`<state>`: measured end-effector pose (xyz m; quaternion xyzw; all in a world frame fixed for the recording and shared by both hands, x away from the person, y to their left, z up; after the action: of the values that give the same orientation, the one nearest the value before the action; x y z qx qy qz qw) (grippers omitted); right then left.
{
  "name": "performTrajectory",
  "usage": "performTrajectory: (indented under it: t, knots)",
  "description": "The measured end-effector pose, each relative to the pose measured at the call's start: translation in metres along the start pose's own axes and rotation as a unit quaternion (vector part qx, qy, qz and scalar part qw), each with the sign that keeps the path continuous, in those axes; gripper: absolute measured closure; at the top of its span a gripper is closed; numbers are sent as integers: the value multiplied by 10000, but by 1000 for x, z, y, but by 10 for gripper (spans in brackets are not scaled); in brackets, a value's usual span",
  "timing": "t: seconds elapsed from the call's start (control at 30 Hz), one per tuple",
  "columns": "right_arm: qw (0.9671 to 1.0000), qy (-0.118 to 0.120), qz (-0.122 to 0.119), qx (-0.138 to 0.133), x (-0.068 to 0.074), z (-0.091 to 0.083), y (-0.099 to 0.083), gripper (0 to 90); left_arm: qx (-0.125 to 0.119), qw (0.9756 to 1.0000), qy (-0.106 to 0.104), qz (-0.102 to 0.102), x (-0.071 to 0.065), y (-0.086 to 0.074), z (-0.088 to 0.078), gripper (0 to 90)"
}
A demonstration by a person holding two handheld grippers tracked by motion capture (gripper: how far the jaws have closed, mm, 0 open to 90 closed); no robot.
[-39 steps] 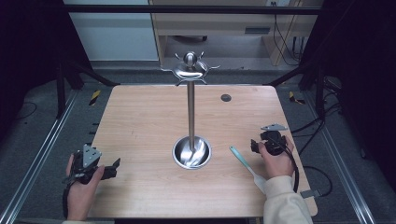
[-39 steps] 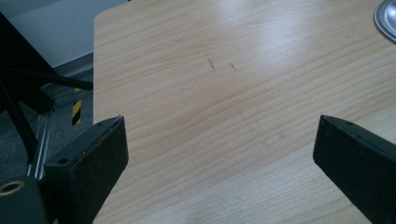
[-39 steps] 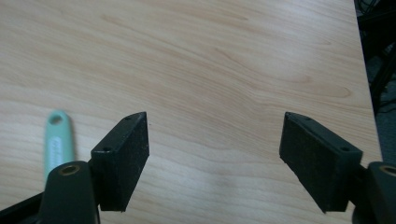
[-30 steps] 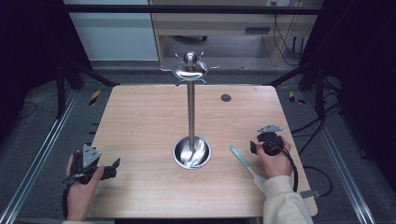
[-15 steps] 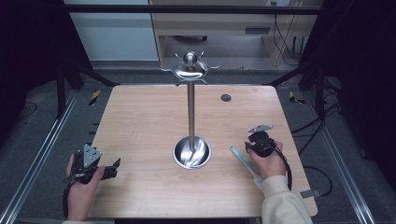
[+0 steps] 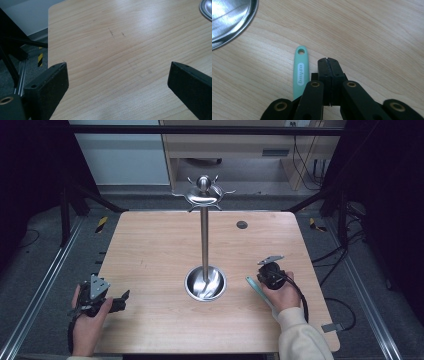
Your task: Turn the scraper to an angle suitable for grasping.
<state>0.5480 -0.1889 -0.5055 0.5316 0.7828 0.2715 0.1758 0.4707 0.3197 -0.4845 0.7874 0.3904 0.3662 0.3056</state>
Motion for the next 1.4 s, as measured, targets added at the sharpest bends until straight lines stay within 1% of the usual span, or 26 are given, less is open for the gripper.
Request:
performTrajectory:
  t: [0.07, 0.1, 0.13, 0.2, 0.33, 0.57, 0.63, 0.77, 0.8, 0.9, 0.97, 1.07, 1.1, 1.17, 1.23, 1.27, 1.33, 1.4]
  knots:
    - [10000, 11, -15, 80, 2, 2, 0, 900, 4, 10000, -4, 2, 0, 0, 0, 31]
    - [9999, 29, -62, 96, 3, 3, 0, 900, 5, 10000, -6, 4, 0, 0, 0, 31]
    - [9999, 55, -25, 124, 4, 4, 0, 900, 4, 10000, -7, 5, 0, 0, 0, 31]
    - [9998, 77, -86, 137, 6, 5, 0, 900, 4, 10000, -9, 8, 0, 0, 0, 31]
    - [9997, 101, -127, 193, 9, 6, 0, 900, 7, 10000, -14, 10, 0, 0, 0, 31]
    - [9995, 114, -124, 250, 8, 8, -1, 900, 7, 10000, -24, 23, -1, 0, 1, 31]
    - [9994, 148, -122, 286, 9, 8, -1, 900, 10, 10000, -30, 23, -1, 0, 1, 31]
    - [9988, 290, -239, 323, 15, 6, -2, 900, 17, 10000, -28, 33, -1, 0, 1, 31]
    - [9982, 347, -341, 346, 18, 5, -3, 900, 18, 10000, -32, 30, -1, 0, 1, 31]
    - [9962, 565, -503, 432, 29, 2, -7, 900, 19, 10000, -36, 31, -1, 0, 1, 31]
    - [9929, 846, -664, 501, 38, -1, -10, 900, 25, 10000, -45, 31, -1, 0, 0, 31]
    - [9882, 1058, -948, 576, 47, -4, -13, 900, 33, 10000, -47, 39, -1, 0, 1, 31]
    - [9873, 1100, -983, 586, 49, -4, -13, 900, 30, 10000, -47, 37, -1, 0, 1, 31]
    - [9872, 1101, -1023, 542, 51, -6, -12, 900, 6, 10000, -46, 13, -1, 0, 0, 31]
    - [9878, 1107, -1011, 431, 53, -10, -9, 900, 8, 10000, -48, 21, -1, 0, 0, 32]
    - [9872, 1116, -1062, 401, 54, -12, -7, 900, 14, 10000, -47, 25, -1, -1, -1, 32]
    - [9864, 1028, -1204, 449, 57, -16, -5, 900, 20, 10000, -46, -1, -1, -2, -1, 33]
    - [9852, 1018, -1277, 516, 61, -20, -1, 899, 11, 10000, -34, -22, 0, -2, -2, 33]
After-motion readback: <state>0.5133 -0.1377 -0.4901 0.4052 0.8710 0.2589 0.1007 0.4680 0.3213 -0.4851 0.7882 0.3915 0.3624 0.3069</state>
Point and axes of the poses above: each handheld gripper's, and its own axes: z roughly forward along the jaws, y roughly out of its top, x roughly to its left, the point moved 4 cm from there along z, roughly forward along the jaws, and after that the axes turned 9 degrees about z, right-handed, at the moved point
